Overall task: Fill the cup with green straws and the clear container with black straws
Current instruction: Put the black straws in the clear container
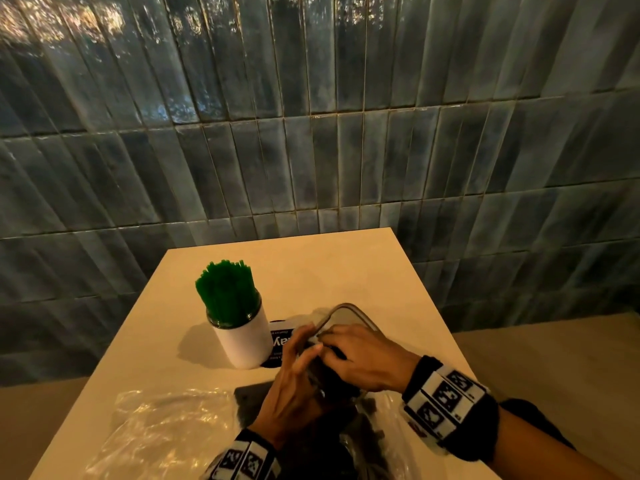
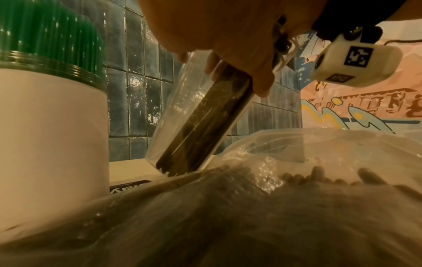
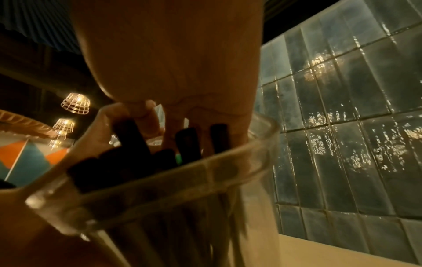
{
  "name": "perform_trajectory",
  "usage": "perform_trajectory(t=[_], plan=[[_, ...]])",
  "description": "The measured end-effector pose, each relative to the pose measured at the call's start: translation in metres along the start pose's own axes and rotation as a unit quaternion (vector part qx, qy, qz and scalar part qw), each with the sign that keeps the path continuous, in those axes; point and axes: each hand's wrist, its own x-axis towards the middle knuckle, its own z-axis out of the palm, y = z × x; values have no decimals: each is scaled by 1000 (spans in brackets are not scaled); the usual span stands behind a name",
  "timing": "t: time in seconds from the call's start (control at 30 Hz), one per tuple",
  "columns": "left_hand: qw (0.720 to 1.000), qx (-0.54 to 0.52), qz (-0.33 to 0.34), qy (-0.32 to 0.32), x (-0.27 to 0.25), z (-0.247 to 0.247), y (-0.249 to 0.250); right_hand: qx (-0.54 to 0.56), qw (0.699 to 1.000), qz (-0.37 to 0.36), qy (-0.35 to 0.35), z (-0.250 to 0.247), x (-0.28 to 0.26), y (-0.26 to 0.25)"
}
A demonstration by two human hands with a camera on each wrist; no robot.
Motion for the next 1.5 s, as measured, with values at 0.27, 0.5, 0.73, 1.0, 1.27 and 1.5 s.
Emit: perform_trajectory(t=[0.27, 0.5, 0.73, 1.0, 1.27, 1.5], plan=[[994, 6, -107, 34, 14, 3, -11, 97, 981, 5, 169, -5, -20, 11], [953, 94, -259, 125, 43, 2, -30, 278, 885, 119, 353, 25, -56, 61], [919, 108, -338, 169, 57, 2, -43, 299, 898, 213, 242, 76, -83, 81], [914, 133, -353, 148, 62, 2, -42, 335, 893, 276, 124, 100, -76, 81], [927, 122, -319, 157, 56, -5, -30, 489, 811, 317, 44, 100, -66, 85], [960, 130, -242, 55, -20, -2, 8, 202, 968, 138, 53, 102, -56, 80]])
